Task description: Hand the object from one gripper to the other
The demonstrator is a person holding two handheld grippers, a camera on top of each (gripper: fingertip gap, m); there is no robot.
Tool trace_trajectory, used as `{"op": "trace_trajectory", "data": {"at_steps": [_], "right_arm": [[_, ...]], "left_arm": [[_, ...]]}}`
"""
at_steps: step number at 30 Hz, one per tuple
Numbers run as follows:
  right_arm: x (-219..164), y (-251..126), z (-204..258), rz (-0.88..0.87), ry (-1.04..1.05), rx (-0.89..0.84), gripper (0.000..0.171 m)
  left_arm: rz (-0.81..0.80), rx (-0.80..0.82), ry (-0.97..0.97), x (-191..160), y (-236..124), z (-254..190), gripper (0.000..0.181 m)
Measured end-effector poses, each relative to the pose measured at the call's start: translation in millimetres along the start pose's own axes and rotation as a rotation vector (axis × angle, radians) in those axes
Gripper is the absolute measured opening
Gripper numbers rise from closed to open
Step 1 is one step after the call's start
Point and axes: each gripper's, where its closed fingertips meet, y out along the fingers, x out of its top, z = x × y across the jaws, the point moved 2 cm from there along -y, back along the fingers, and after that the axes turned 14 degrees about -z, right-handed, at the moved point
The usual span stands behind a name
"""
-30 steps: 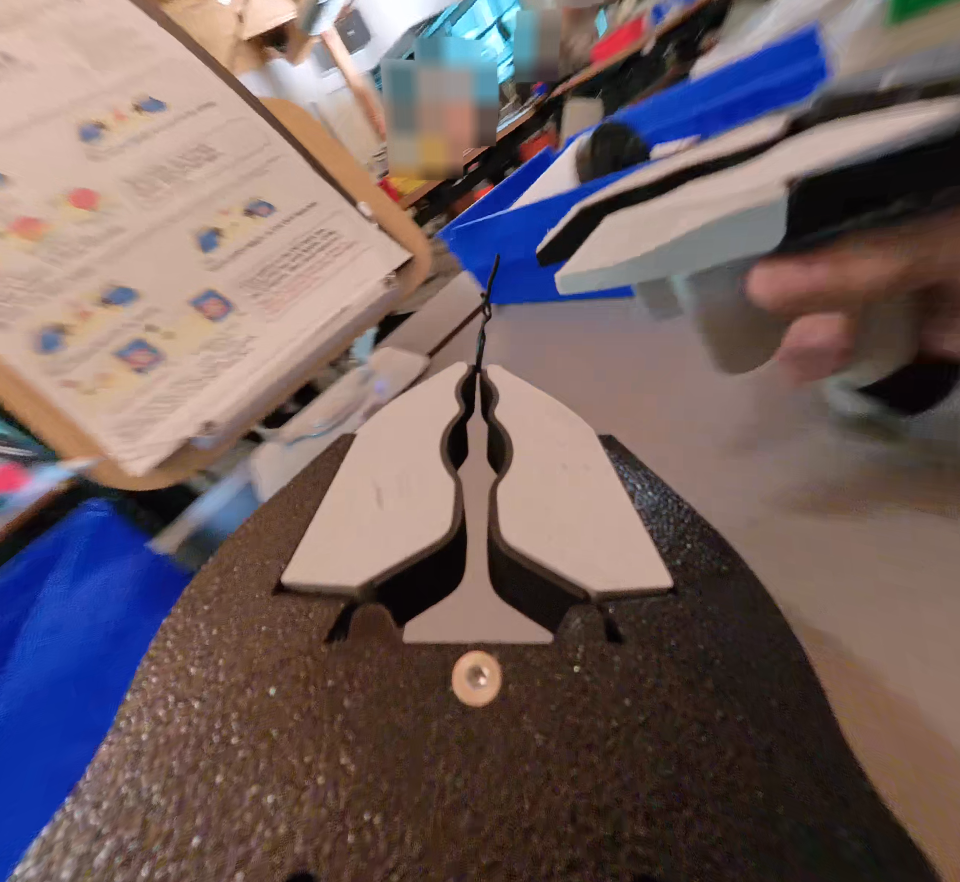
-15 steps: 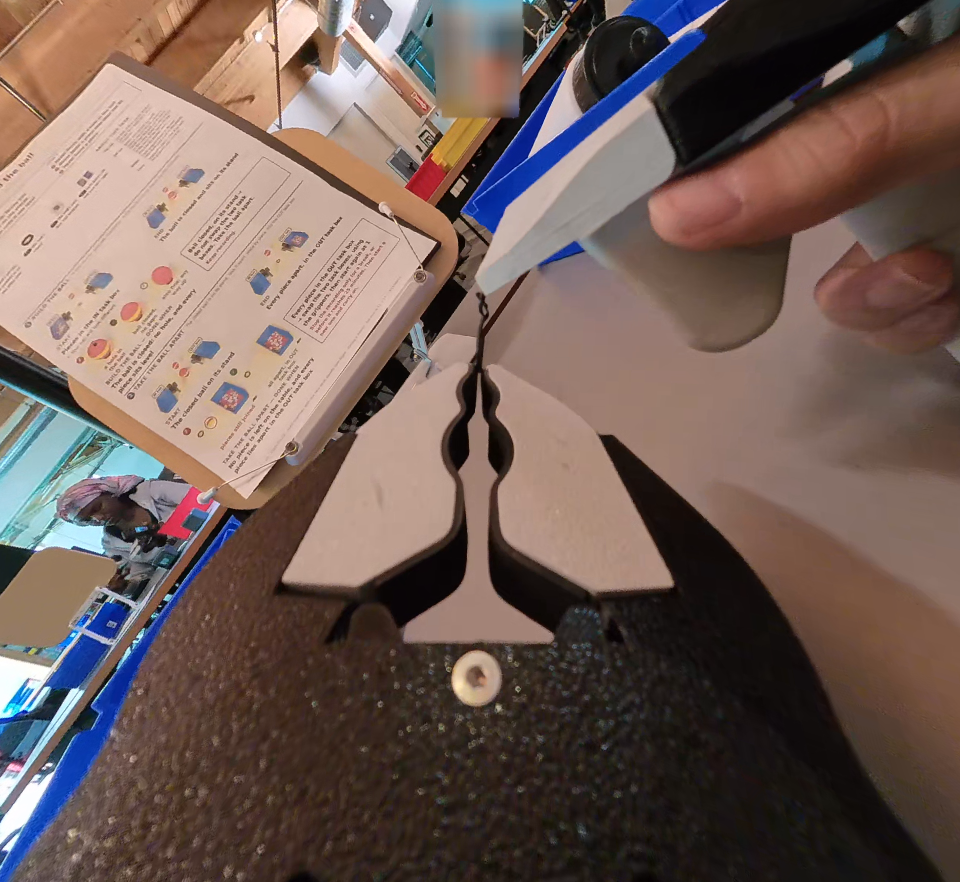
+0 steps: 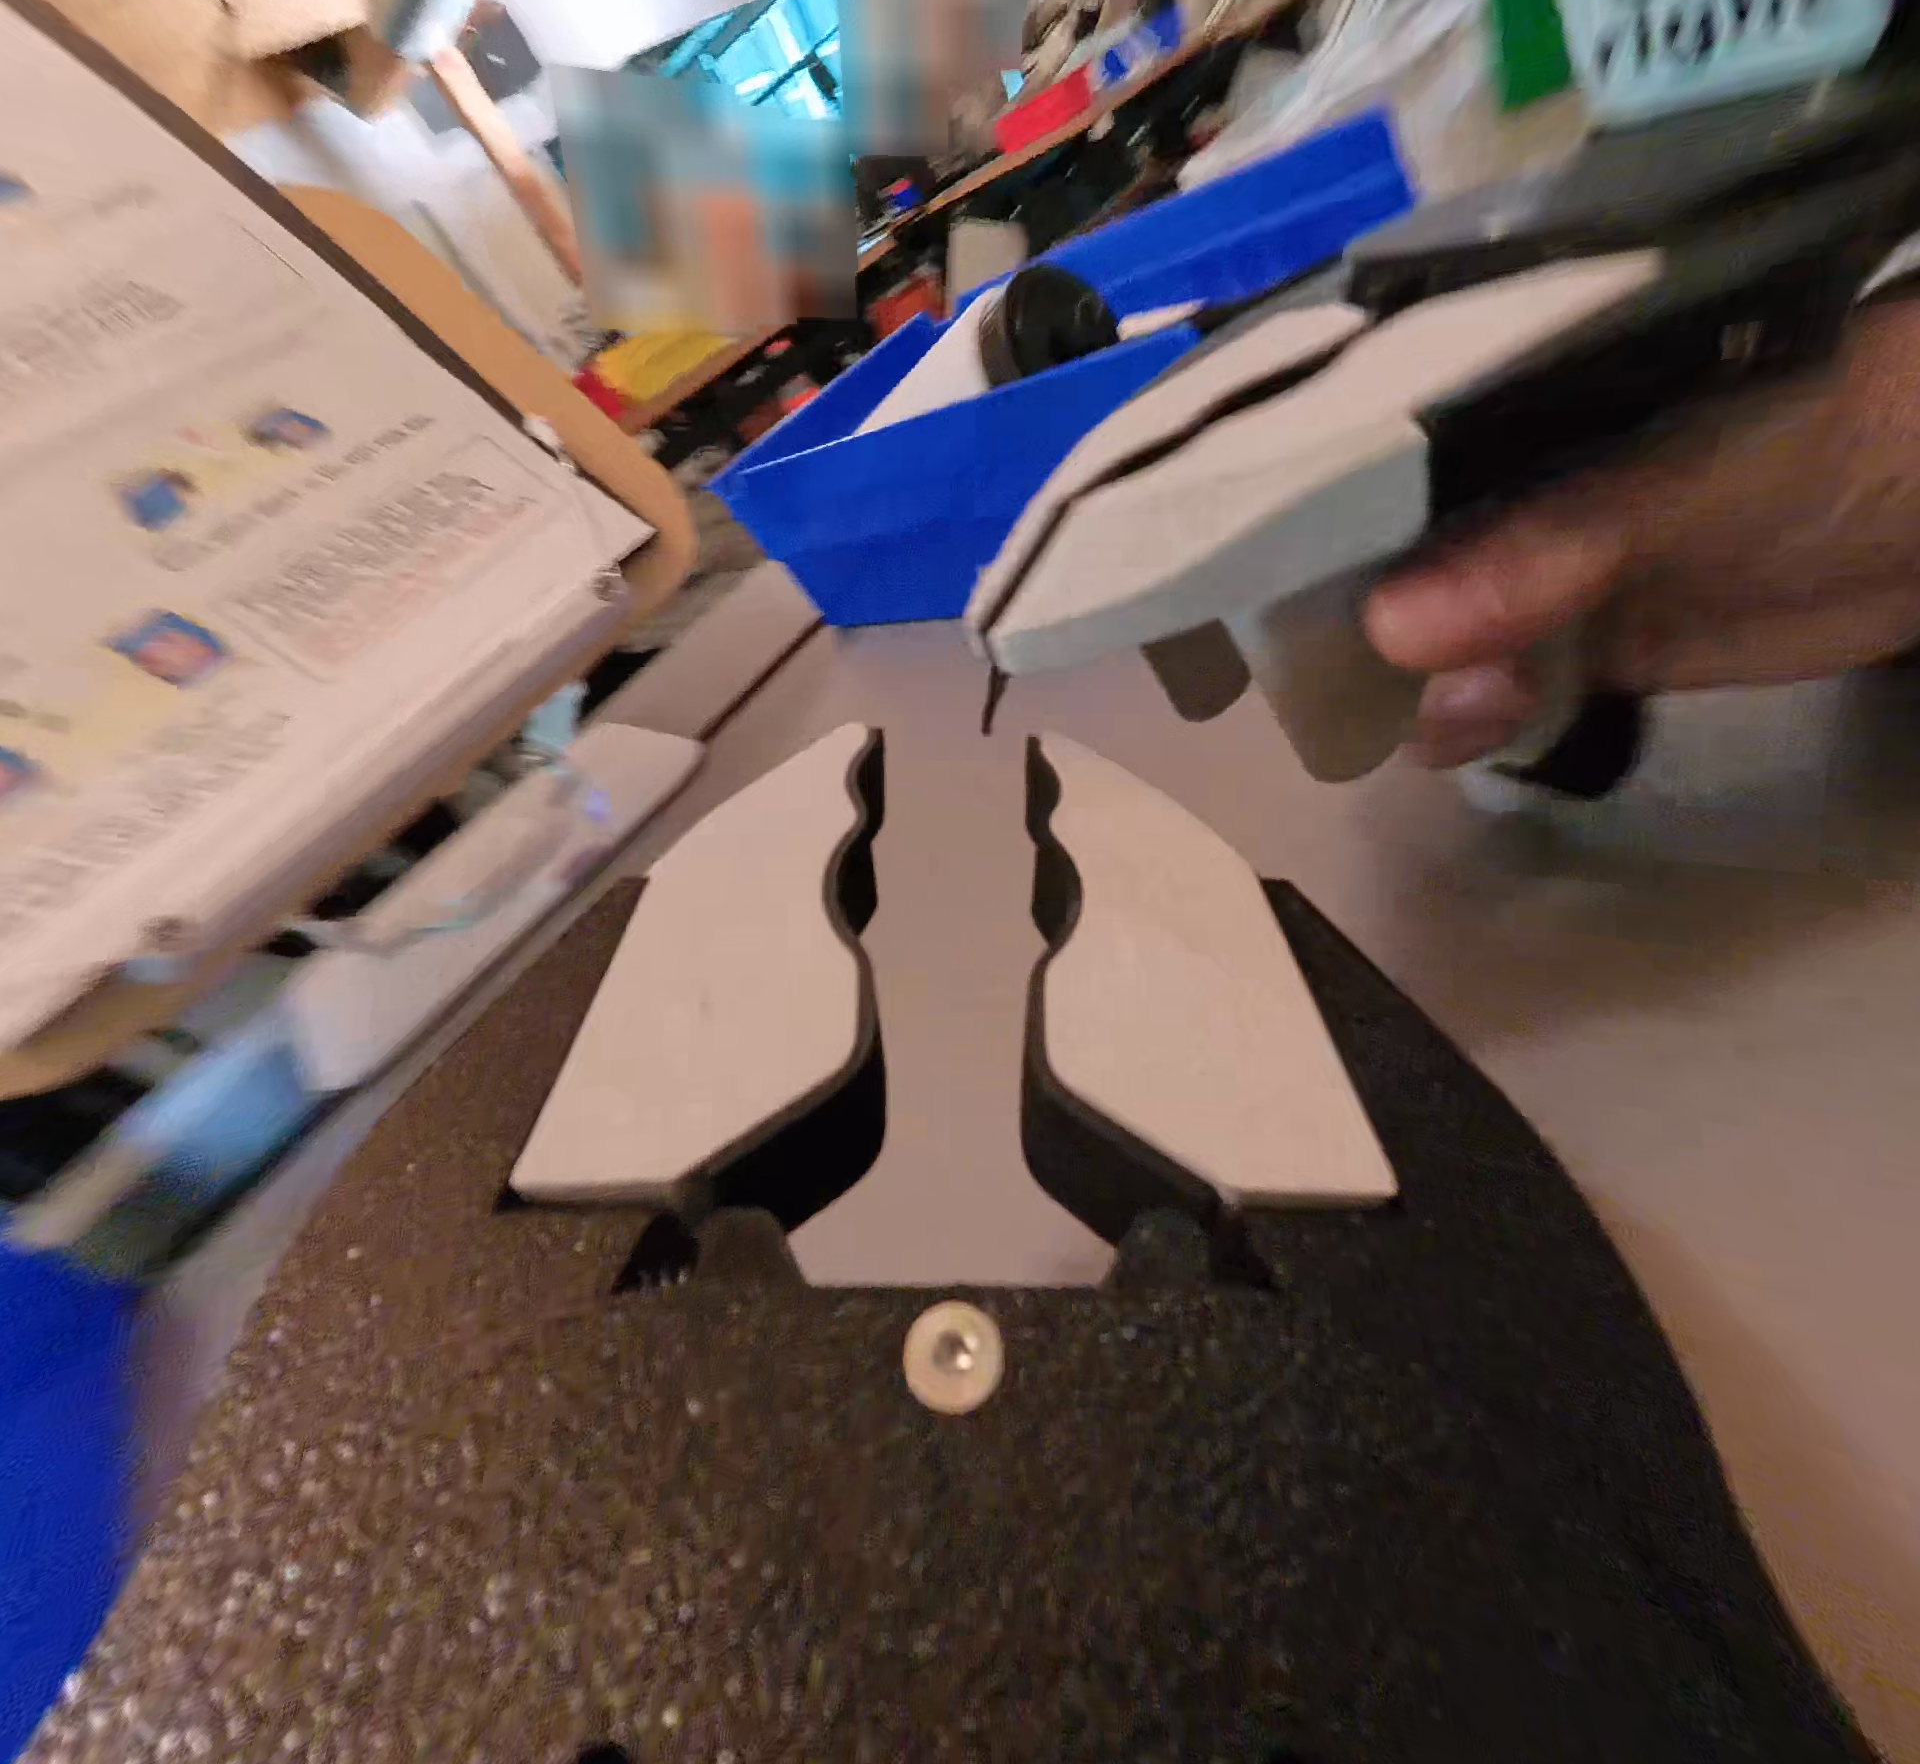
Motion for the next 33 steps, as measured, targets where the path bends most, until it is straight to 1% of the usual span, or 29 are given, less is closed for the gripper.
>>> {"op": "trace_trajectory", "data": {"at_steps": [2,4,8,10,12,13,16,18,20,22,27,29,33], "right_arm": [[2.0,-4.8,6.7,0.019,-0.079,0.086,0.000],[5.2,-8.5,11.8,0.019,-0.093,0.146,0.000],[15.3,-13.2,21.3,-0.032,-0.049,0.243,0.000],[19.5,-16.0,29.9,-0.064,-0.062,0.311,0.000],[22.6,-19.6,44.5,-0.087,-0.050,0.417,0.000],[22.7,-21.4,52.1,-0.089,-0.053,0.469,0.000],[18.8,-25.8,70.3,-0.062,-0.068,0.587,0.000],[17.2,-28.1,77.7,-0.053,-0.040,0.638,0.000],[17.2,-30.7,84.4,-0.053,0.019,0.688,0.000],[19.0,-32.2,90.1,-0.064,0.070,0.726,0.000],[14.5,-33.9,97.7,-0.033,0.122,0.775,0.000],[15.7,-34.0,98.5,-0.036,0.139,0.780,0.000],[16.9,-32.0,91.0,-0.037,0.140,0.735,0.000]], "left_arm": [[-0.050,-0.063,-0.227,3.7,-3.3,2.5,0.030],[-0.091,-0.099,-0.393,5.8,-8.8,9.7,0.031],[-0.190,-0.123,-0.561,12.0,-16.6,18.6,0.029],[-0.235,-0.171,-0.650,19.5,-17.5,15.7,0.029],[-0.257,-0.269,-0.797,27.4,-18.5,7.7,0.027],[-0.234,-0.322,-0.883,27.6,-18.4,2.8,0.027],[-0.164,-0.598,-1.123,33.0,-28.3,-22.6,0.028],[-0.132,-0.751,-1.215,37.7,-37.3,-35.4,0.028],[-0.124,-0.840,-1.245,42.6,-44.1,-44.0,0.028],[-0.103,-0.903,-1.235,44.7,-48.6,-52.4,0.027],[-0.107,-1.027,-1.208,50.5,-58.2,-66.0,0.008],[-0.123,-1.020,-1.185,50.7,-58.1,-65.3,0.001],[-0.166,-0.974,-1.188,50.9,-56.6,-56.0,0.002]]}}
